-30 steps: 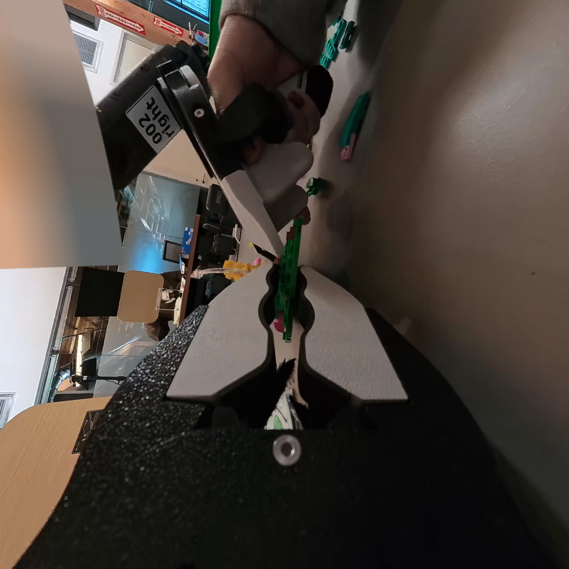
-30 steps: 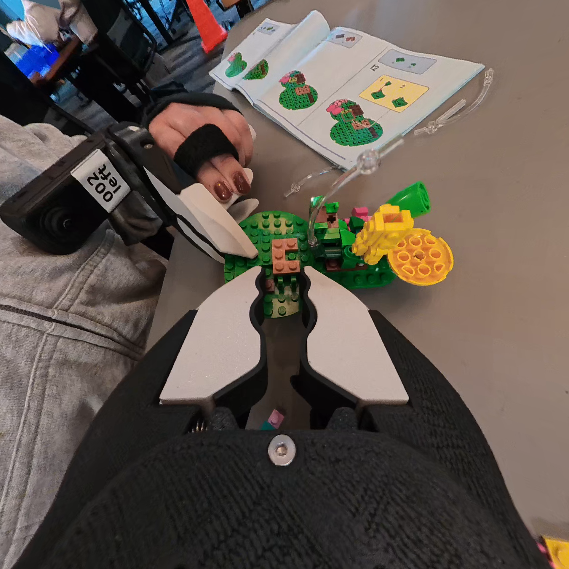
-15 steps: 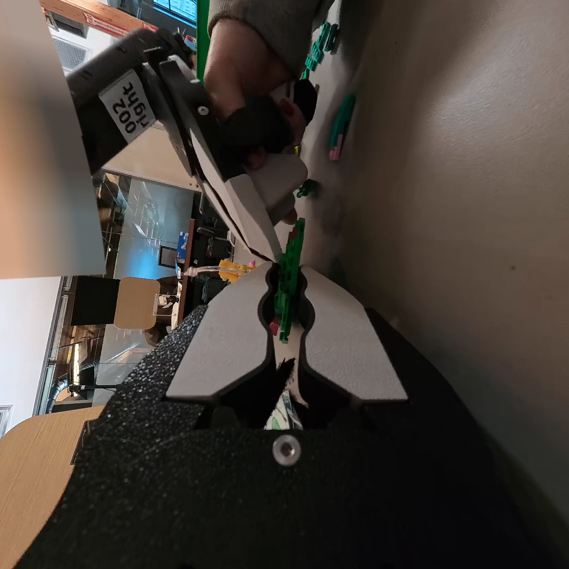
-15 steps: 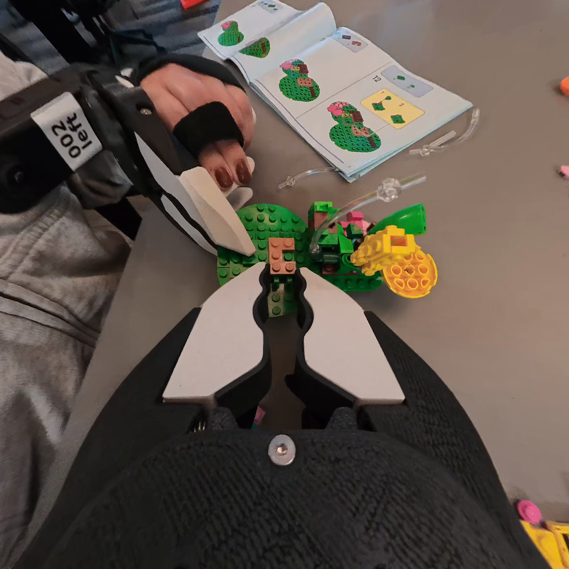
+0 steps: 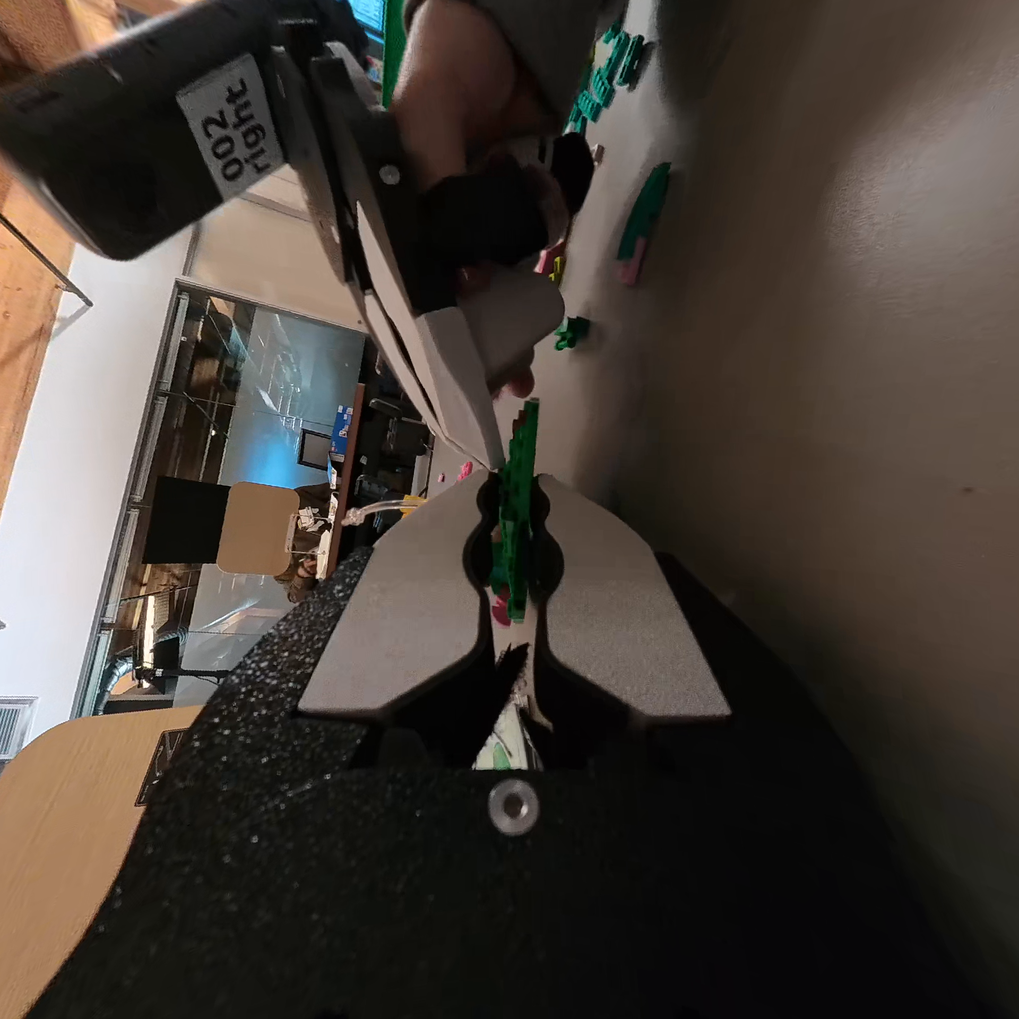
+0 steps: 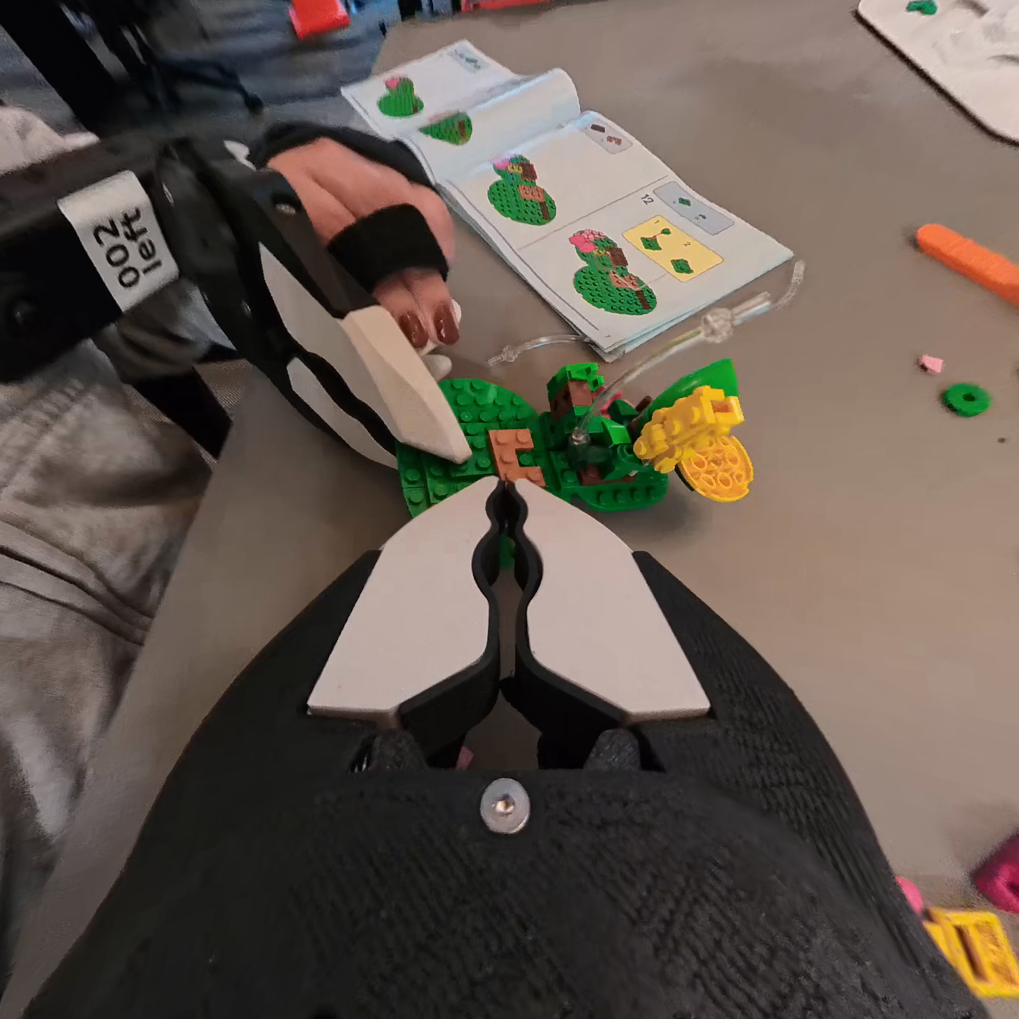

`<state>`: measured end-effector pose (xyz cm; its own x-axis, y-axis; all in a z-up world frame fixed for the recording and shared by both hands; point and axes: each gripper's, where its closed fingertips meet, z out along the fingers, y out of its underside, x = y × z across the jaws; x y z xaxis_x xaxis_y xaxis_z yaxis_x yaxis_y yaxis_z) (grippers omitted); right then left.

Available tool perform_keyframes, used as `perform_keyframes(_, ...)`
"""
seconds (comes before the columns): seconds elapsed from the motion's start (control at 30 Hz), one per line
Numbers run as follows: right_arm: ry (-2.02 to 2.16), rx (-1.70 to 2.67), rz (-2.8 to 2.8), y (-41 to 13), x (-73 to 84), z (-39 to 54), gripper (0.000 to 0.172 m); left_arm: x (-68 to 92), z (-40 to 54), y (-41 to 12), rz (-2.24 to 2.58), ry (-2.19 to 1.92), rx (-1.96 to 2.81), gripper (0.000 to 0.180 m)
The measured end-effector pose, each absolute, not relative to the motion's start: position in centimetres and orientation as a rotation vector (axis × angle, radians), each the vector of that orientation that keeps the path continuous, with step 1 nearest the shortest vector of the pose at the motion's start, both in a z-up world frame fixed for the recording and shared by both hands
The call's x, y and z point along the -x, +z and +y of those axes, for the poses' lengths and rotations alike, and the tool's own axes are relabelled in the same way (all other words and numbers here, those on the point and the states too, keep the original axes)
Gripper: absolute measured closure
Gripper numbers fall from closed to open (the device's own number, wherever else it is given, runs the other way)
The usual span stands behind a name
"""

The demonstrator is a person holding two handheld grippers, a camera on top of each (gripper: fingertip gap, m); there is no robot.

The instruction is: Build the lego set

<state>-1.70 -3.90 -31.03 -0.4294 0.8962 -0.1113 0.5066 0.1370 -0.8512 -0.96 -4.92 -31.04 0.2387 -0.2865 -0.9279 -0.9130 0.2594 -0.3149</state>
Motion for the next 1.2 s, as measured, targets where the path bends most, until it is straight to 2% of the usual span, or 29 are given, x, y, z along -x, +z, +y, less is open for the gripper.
perform_keyframes(0.03,1.240,1.353,-1.987,-31.0,1.7,-3.9,0.172,1.0,-4.9,-31.0,1.292,0.641,1.275,0.170)
perform_keyframes(0.2,1.237,1.326,-2.006,-31.0,1.7,-3.6,0.162,0.9,-5.0,-30.9,1.291,0.634,1.269,0.170)
perform_keyframes(0.37,1.183,1.305,-2.045,-31.2,1.5,-3.8,0.162,0.6,-5.1,-30.9,1.302,0.633,1.258,0.170)
perform_keyframes(0.6,1.414,1.448,-2.034,-31.2,1.3,-4.1,0.149,0.2,-5.4,-30.7,1.308,0.613,1.236,0.170)
perform_keyframes(0.9,1.676,1.556,-1.986,-31.2,1.4,-4.9,0.154,-0.2,-5.8,-30.5,1.313,0.570,1.217,0.170)
perform_keyframes(1.2,1.416,1.386,-2.091,-31.7,1.2,-4.8,0.158,-0.3,-5.9,-31.0,1.338,0.547,1.234,0.170)
